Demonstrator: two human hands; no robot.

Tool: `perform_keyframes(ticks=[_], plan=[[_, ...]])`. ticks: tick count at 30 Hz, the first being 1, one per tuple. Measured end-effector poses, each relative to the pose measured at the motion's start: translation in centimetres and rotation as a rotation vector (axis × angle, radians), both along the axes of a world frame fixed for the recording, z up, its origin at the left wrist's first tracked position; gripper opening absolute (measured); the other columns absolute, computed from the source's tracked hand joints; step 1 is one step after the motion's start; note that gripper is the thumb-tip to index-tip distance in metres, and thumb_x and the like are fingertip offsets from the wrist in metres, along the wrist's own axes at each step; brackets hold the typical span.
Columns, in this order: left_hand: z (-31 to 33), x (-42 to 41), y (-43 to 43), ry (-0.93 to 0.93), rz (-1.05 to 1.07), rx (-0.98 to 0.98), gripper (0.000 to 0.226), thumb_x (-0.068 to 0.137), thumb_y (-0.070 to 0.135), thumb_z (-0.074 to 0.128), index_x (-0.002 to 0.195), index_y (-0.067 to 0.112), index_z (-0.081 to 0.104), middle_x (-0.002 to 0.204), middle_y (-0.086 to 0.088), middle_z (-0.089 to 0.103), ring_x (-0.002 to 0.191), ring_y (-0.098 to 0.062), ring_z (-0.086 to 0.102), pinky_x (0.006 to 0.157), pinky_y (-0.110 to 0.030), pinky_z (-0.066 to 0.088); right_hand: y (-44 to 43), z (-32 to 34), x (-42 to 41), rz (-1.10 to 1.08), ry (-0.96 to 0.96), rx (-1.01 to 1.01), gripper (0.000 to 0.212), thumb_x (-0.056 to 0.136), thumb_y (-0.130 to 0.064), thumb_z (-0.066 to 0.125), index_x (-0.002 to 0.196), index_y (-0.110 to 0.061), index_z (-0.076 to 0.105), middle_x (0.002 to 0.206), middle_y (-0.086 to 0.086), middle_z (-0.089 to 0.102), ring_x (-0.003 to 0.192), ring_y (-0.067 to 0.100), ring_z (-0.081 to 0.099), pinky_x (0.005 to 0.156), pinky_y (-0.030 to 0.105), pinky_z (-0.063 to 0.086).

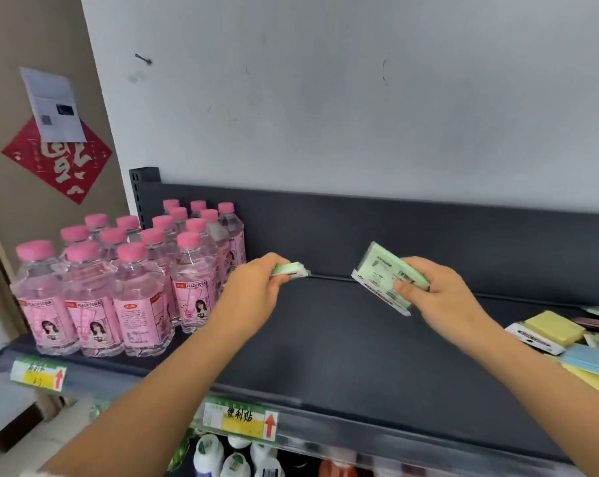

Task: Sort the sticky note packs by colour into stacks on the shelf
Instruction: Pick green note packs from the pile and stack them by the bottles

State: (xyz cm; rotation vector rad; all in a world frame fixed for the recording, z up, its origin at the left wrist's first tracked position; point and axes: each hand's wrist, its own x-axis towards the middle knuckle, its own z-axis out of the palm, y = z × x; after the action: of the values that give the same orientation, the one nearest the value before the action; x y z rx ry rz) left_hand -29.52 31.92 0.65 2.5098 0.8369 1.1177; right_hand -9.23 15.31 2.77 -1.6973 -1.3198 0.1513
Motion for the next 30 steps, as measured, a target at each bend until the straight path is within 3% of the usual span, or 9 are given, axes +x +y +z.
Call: perform_keyframes(ticks=[4, 9, 14, 16, 18, 24, 27, 30], plan=[[-0.4, 2.1, 2.8, 0.137, 0.027, 0.027, 0.019, 0.096, 0.020, 0.049, 0.111, 0.015, 0.058, 0.093, -0.004, 0.065, 0.083, -0.023, 0.059, 0.076, -0.037, 0.046, 3.4, 0.2, 1.2, 0.024, -0.053, -0.019, 0.031, 0.092, -0.014, 0.054, 0.090, -0.045, 0.055, 0.086, -0.017, 0.062, 0.060, -0.014, 0.053, 0.050, 0.004, 0.037], [-1.8, 4.8, 6.8, 0.521, 0.055, 0.226, 0.010, 0.095, 0.013, 0.044, 0.104, 0.015, 0.048, 0.100, -0.005, 0.058, 0.091, -0.026, 0.057, 0.073, -0.037, 0.044, 7.8, -0.1, 3.1, 0.084, -0.069, -0.066, 0.031, 0.092, -0.016, 0.053, 0.090, -0.047, 0.054, 0.093, -0.015, 0.063, 0.075, 0.002, 0.056, 0.056, 0.008, 0.040], [-3.4, 5.9, 9.0, 0.686, 0.076, 0.186, 0.018, 0.088, 0.003, 0.042, 0.103, 0.013, 0.044, 0.111, -0.008, 0.054, 0.104, -0.028, 0.055, 0.082, -0.040, 0.046, 10.8, -1.1, 4.9, 0.122, -0.077, -0.090, 0.031, 0.092, -0.017, 0.054, 0.090, -0.048, 0.054, 0.092, -0.015, 0.064, 0.077, 0.005, 0.058, 0.060, 0.013, 0.043], [-4.0, 6.0, 9.5, 0.718, 0.069, 0.171, 0.021, 0.087, 0.001, 0.042, 0.104, 0.014, 0.042, 0.117, -0.009, 0.053, 0.110, -0.027, 0.052, 0.086, -0.040, 0.045, 11.6, -1.3, 5.2, 0.140, -0.079, -0.097, 0.031, 0.092, -0.017, 0.054, 0.089, -0.048, 0.055, 0.092, -0.015, 0.065, 0.080, 0.009, 0.060, 0.064, 0.019, 0.047], [-4.2, 6.0, 9.9, 0.714, 0.079, 0.158, 0.021, 0.087, 0.001, 0.043, 0.103, 0.015, 0.041, 0.121, -0.009, 0.052, 0.113, -0.027, 0.051, 0.086, -0.040, 0.046, 12.2, -1.5, 5.4, 0.152, -0.081, -0.094, 0.032, 0.092, -0.017, 0.055, 0.088, -0.048, 0.054, 0.092, -0.016, 0.064, 0.081, 0.008, 0.060, 0.064, 0.018, 0.047], [-4.9, 6.3, 10.1, 0.777, 0.160, 0.157, 0.025, 0.087, -0.003, 0.042, 0.107, 0.012, 0.039, 0.114, -0.009, 0.053, 0.104, -0.028, 0.054, 0.066, -0.033, 0.034, 13.1, -2.1, 5.5, 0.143, -0.060, -0.105, 0.029, 0.092, -0.016, 0.054, 0.094, -0.044, 0.056, 0.094, -0.015, 0.064, 0.083, 0.012, 0.060, 0.066, 0.021, 0.047], [-4.8, 6.4, 10.4, 0.782, 0.160, 0.144, 0.028, 0.086, -0.005, 0.042, 0.110, 0.009, 0.040, 0.114, -0.009, 0.053, 0.105, -0.028, 0.053, 0.066, -0.035, 0.036, 13.1, -2.0, 5.2, 0.121, -0.048, -0.108, 0.029, 0.092, -0.017, 0.054, 0.093, -0.046, 0.055, 0.094, -0.015, 0.065, 0.081, 0.010, 0.060, 0.061, 0.013, 0.046], [-4.9, 6.4, 10.7, 0.792, 0.133, 0.134, 0.036, 0.086, -0.006, 0.042, 0.119, 0.008, 0.041, 0.119, -0.011, 0.051, 0.110, -0.028, 0.052, 0.076, -0.039, 0.046, 13.1, -1.9, 4.4, 0.101, -0.048, -0.113, 0.030, 0.092, -0.016, 0.054, 0.092, -0.046, 0.055, 0.094, -0.016, 0.064, 0.084, 0.005, 0.059, 0.062, 0.011, 0.044]])
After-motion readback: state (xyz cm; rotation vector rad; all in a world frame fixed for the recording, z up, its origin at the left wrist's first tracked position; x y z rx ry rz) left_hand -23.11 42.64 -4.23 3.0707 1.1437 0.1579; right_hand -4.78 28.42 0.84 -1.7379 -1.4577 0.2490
